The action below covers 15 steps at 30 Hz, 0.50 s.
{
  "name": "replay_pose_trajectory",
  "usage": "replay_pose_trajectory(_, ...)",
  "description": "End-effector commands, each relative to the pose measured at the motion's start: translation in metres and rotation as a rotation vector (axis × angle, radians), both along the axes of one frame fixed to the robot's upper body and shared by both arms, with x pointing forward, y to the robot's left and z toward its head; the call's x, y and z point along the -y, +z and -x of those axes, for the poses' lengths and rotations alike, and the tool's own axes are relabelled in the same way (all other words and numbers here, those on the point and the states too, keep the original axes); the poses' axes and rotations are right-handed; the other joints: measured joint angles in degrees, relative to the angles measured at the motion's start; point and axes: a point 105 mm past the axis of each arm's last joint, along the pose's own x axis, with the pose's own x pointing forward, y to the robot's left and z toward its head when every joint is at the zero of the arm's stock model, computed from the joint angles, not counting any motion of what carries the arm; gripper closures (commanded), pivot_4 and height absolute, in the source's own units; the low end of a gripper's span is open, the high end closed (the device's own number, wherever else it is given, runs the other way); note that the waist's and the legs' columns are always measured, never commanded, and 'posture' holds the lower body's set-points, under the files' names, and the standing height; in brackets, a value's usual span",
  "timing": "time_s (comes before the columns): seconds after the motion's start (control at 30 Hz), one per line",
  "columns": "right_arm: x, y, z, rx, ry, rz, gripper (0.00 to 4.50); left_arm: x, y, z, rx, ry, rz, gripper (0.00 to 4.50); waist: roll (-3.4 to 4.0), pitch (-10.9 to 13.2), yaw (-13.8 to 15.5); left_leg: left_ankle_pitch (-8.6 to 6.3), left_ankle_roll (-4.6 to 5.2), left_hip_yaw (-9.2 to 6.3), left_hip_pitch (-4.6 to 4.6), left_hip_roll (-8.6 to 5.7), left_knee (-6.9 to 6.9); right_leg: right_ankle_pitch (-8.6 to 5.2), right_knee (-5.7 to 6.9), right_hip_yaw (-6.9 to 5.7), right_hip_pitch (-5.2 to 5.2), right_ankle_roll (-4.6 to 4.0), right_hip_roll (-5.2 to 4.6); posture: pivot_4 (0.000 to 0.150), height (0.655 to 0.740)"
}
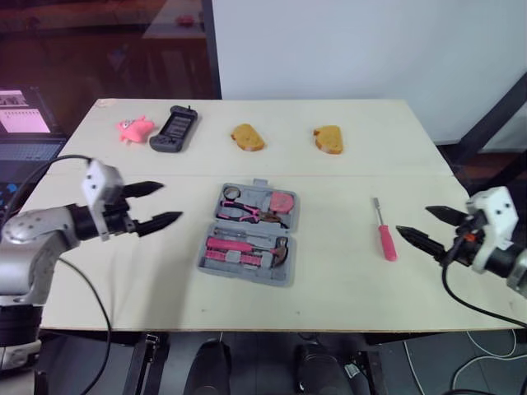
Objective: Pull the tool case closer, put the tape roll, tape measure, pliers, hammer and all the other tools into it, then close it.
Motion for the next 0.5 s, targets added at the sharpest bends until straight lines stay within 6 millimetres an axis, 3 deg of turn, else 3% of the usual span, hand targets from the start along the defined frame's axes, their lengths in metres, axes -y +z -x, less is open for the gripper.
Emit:
replay_pose_trajectory(0.03,-0.004,0.010,-0.009,-0.002,-0.064,0.124,0.00,0.017,0.009,0.011,-0.006,-0.109,-0.075,0.06,0.05,0.11,-0.09,0.00,0.00,0.00,0.01,0.00,0.02,-0.01,0.01,0.01,-0.01,-0.03,0.00,0.150,0.7207)
replay_pose_trajectory(0.27,-0.004,0.001,-0.026,-0.179,-0.161,0.145,0.00,0.038,0.025,0.022,0.053,-0.212,-0.103,0.06,-0.13,0.37,0.11,0.00,0.00,0.00,-0.04,0.00,0.26,-0.08,-0.05,0.09,0.05,-0.33,0.00,0.150,0.7207)
replay_pose_trajectory(0.5,0.011,-0.016,-0.052,-0.388,-0.329,0.093,0.00,0.061,0.046,0.024,0.120,-0.227,-0.022,0.06,-0.20,0.50,-0.06,0.01,0.01,0.00,-0.12,0.00,0.24,-0.08,-0.06,0.10,0.01,-0.31,0.01,0.150,0.7207)
